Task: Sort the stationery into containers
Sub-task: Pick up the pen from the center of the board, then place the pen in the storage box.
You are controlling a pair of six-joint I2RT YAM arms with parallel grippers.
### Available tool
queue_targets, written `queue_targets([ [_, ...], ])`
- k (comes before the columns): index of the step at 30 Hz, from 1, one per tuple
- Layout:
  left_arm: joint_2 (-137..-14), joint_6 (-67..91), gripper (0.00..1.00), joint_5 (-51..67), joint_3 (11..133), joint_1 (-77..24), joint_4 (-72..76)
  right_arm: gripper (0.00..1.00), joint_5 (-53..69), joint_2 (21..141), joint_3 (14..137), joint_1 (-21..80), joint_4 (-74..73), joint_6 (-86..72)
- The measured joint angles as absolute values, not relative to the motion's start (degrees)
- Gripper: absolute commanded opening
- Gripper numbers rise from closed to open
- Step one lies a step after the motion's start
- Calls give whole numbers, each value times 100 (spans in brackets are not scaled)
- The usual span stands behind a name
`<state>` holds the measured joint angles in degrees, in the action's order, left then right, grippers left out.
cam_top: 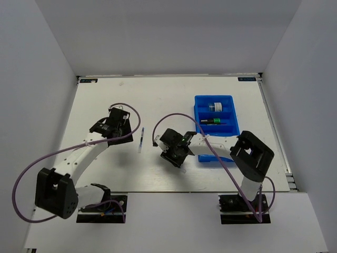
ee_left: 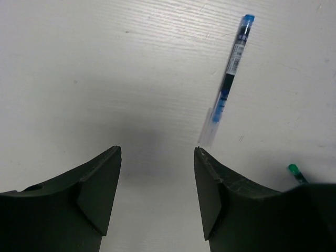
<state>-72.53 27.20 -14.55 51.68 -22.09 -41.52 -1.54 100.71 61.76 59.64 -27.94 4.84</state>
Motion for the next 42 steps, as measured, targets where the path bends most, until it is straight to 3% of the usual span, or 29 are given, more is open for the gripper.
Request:
queue_targets([
  [4,-6628,2720,68,-1385,4853,-2150,-4241,38,-180,10154,6259,5970,-2735,480],
  [10,-6121,2764,68,-1267,4340,-2150,-4320,10,-228,10202,6289,6093,-2692,484],
  [11,-6084,2781,68,-1260,4278,-2150,-4338,0,-290,10202,6289,6119,-2687,497],
  [22,-5988,2895,68,-1098,4075,-2150,-4324,0,-248,10007,6355,6134,-3170,939],
  [31,-6552,2825,67,-646,4204,-2152,-4010,0,-473,8506,8361,6038,-4213,1922],
  [35,-7273,2611,67,-311,4591,-2279,-3763,0,-1264,7520,7891,5765,-4191,2508],
  [42,-8357,2292,67,97,5352,-2473,-3446,0,-1979,6479,5916,4617,-4073,3684],
])
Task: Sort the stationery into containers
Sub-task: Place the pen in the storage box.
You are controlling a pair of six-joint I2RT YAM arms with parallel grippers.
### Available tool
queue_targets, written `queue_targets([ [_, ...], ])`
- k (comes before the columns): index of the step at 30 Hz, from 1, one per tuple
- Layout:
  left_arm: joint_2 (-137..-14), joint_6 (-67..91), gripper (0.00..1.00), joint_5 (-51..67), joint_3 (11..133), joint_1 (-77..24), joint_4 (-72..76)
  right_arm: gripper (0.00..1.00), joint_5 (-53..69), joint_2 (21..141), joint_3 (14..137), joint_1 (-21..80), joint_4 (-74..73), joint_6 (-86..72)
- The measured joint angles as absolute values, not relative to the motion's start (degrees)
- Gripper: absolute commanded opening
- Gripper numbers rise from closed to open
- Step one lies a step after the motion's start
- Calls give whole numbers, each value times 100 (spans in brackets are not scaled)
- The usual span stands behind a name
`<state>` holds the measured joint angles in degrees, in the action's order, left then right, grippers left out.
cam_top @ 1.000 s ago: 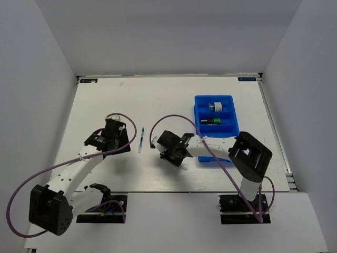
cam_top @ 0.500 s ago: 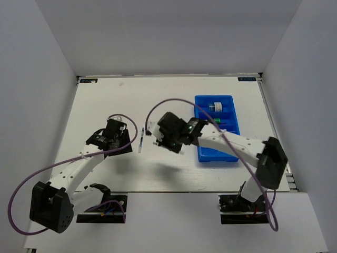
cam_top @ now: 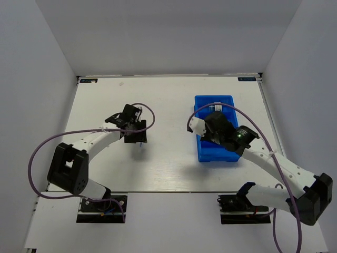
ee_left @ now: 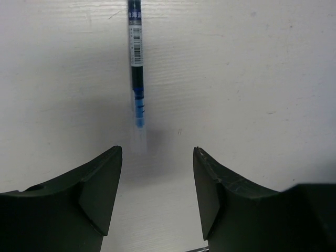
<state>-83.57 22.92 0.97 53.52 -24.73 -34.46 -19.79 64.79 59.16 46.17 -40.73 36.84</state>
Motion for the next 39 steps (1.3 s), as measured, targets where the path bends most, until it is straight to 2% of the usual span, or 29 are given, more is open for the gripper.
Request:
queue_targets([
  [10,-8853,2132,70,261,5714,-2499,-3448,0,-1002,6123,5218,3542,-4106,4993],
  [22,-8973,1922,73,305,6082,-2510,-3581,0,655,6641,4895,2847,-4410,6554],
  [23,-8973,1903,73,307,6088,-2510,-3592,8,714,6687,4897,2816,-4412,6619],
  [24,-8973,1887,74,307,6095,-2510,-3601,23,757,6737,4897,2799,-4421,6659],
  [27,-8993,1846,74,303,6123,-2510,-3649,38,786,6952,4952,2738,-4539,6742],
  [31,-9131,1833,74,303,6265,-2512,-3717,43,788,7063,5054,2650,-4668,6770],
  [38,-9452,1820,72,301,6471,-2517,-3752,45,792,6906,5225,2491,-4705,6689],
  [39,-9491,1817,72,301,6504,-2519,-3769,41,792,6823,5269,2471,-4678,6598],
])
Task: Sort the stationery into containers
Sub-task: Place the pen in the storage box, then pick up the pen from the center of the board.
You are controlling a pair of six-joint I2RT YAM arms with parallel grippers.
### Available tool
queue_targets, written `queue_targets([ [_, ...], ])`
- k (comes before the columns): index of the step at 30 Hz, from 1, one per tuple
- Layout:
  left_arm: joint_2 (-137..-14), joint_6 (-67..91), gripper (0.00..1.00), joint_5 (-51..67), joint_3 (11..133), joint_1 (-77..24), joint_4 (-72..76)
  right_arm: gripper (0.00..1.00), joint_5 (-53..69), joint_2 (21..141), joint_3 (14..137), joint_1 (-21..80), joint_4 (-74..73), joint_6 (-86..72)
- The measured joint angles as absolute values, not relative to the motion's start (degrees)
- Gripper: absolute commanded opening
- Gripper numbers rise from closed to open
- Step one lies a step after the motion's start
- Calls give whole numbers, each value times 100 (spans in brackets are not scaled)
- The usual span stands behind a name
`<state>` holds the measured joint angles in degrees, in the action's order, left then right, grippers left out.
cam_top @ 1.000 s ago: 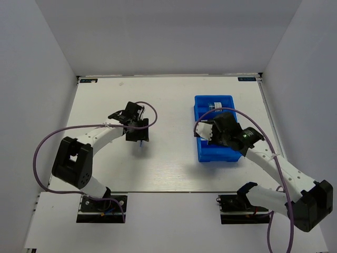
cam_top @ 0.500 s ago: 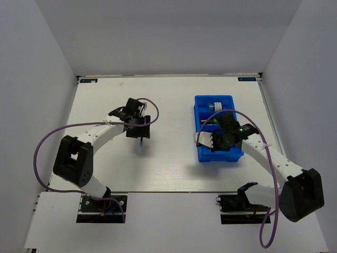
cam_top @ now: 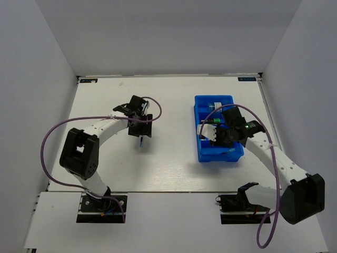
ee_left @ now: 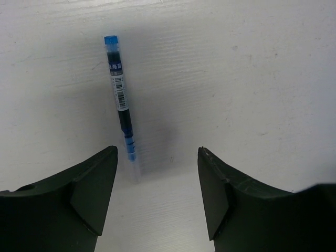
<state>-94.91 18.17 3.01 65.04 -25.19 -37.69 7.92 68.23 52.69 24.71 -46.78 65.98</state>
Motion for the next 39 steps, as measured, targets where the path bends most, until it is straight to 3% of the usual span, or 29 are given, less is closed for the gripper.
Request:
queue_targets([
  [2,-9588,1800,71,298,6587,-2526,-3787,25,810,6604,5328,2438,-4536,6377],
  [6,-9867,1747,69,220,6831,-2536,-3848,11,989,6180,5461,2397,-4294,5583],
  [13,-10486,1723,52,-368,7085,-2578,-3955,11,1350,5749,5315,2359,-4071,4528],
  [17,-10578,1772,52,-558,7083,-2565,-3986,11,1422,5533,4934,2327,-4045,4252],
  [20,-10593,1828,45,-635,7083,-2561,-3988,11,1437,5476,4733,2300,-4047,4128],
  [27,-10763,1942,40,-685,7039,-2561,-3933,11,1505,5264,4617,2213,-4049,3870],
  [29,-10733,1992,35,-681,6989,-2561,-3854,11,1520,5218,4617,2182,-4049,3813],
  [32,-10687,2056,16,-703,6910,-2563,-3747,11,1518,5186,4615,2154,-4051,3758],
  [33,-10656,2062,8,-703,6877,-2563,-3723,14,1520,5175,4613,2145,-4049,3739],
  [34,-10630,2067,5,-705,6845,-2563,-3699,39,1518,5153,4602,2137,-4045,3697],
  [36,-10571,2082,0,-705,6788,-2567,-3660,75,1466,5092,4582,2132,-4040,3507],
  [37,-10534,2080,0,-707,6755,-2576,-3660,83,1406,5048,4554,2126,-3988,3393],
  [38,-10490,2069,0,-707,6729,-2606,-3682,84,1299,5004,4521,2123,-3931,3240],
  [39,-10433,2043,0,-714,6718,-2635,-3743,73,1098,4967,4484,2123,-3833,3107],
])
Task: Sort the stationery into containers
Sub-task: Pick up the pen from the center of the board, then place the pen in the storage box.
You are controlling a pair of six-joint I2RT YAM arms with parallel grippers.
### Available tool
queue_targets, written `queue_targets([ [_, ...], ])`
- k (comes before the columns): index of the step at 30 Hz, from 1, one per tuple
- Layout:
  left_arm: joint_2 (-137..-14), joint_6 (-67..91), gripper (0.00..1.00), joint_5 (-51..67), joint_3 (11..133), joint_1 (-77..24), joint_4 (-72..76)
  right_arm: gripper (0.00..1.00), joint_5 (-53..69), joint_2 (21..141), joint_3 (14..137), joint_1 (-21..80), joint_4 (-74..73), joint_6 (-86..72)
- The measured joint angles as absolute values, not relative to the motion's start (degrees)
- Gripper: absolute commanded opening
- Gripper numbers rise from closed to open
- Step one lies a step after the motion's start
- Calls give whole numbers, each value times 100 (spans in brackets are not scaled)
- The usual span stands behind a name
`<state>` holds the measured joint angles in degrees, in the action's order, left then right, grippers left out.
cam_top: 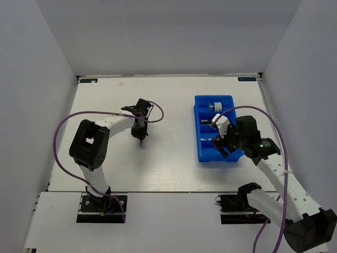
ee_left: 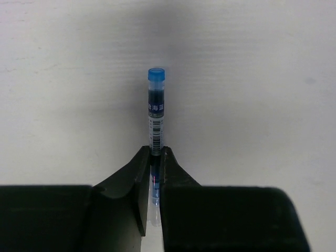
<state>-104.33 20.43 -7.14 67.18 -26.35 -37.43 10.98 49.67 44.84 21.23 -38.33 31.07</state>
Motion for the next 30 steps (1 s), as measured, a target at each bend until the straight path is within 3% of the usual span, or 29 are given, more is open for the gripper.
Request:
queue_targets([
  [1,-10350,2012,0,-716,6718,-2692,-3780,17,860,4943,4445,2108,-3712,2943],
  [2,-10200,1962,0,-711,6731,-2816,-3815,0,558,4934,4407,2099,-3586,2797],
  [10,-9137,1518,0,-209,7489,-4740,-3133,0,-2021,4904,4189,1811,-2626,808],
  [16,-9623,1076,0,283,8390,-5953,-2209,0,-3061,4641,3992,1457,-2248,-8],
  [22,-10731,799,0,711,9240,-6139,-1763,0,-3339,4390,3752,1105,-2171,-353],
  [30,-11605,642,0,808,9452,-6106,-1612,0,-3350,4211,3712,913,-2147,-436],
])
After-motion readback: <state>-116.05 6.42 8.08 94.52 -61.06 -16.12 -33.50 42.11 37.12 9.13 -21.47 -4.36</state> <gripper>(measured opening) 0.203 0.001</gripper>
